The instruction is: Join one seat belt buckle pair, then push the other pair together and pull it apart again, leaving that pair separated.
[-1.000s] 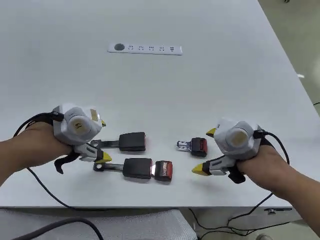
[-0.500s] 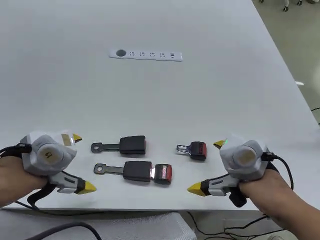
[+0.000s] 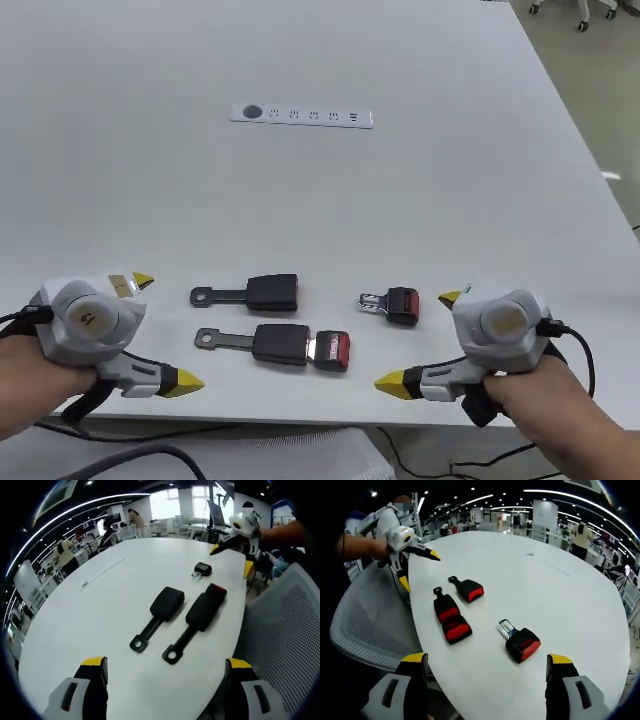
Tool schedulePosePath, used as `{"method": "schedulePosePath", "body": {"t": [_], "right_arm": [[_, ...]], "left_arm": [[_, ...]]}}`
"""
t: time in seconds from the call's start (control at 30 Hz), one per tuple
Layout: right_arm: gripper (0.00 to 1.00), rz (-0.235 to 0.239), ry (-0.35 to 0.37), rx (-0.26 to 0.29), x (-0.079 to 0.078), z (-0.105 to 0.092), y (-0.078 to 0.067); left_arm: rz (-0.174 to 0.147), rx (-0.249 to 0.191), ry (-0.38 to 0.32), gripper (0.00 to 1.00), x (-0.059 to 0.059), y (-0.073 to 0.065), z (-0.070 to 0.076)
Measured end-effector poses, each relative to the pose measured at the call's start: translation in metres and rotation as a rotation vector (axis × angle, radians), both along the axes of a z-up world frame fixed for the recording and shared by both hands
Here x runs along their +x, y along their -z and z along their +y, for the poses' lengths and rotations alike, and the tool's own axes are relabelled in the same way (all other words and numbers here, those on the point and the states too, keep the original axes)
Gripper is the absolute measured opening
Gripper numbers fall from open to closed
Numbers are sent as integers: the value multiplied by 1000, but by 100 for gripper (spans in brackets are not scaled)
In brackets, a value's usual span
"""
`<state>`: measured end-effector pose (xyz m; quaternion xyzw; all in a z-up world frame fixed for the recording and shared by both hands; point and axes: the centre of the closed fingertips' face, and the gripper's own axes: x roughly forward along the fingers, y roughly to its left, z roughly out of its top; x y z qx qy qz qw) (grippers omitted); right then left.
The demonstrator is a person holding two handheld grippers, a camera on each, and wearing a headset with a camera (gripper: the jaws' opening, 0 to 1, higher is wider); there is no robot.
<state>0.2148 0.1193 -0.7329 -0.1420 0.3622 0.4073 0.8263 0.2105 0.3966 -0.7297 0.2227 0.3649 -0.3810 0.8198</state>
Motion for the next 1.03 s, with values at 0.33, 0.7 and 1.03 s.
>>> {"method": "schedulePosePath", "body": {"t": [0.33, 0.7, 1.03], "right_arm": [[100, 15, 58, 87, -3, -3, -12], [100, 8, 62, 136, -5, 0, -12], [99, 17, 55, 113, -6, -3, -10]], "left_arm": [[-19, -155, -45, 100, -1, -13, -5], [-89, -200, -59, 100, 5, -21, 1], [-73, -279, -108, 100, 5, -21, 4]]}}
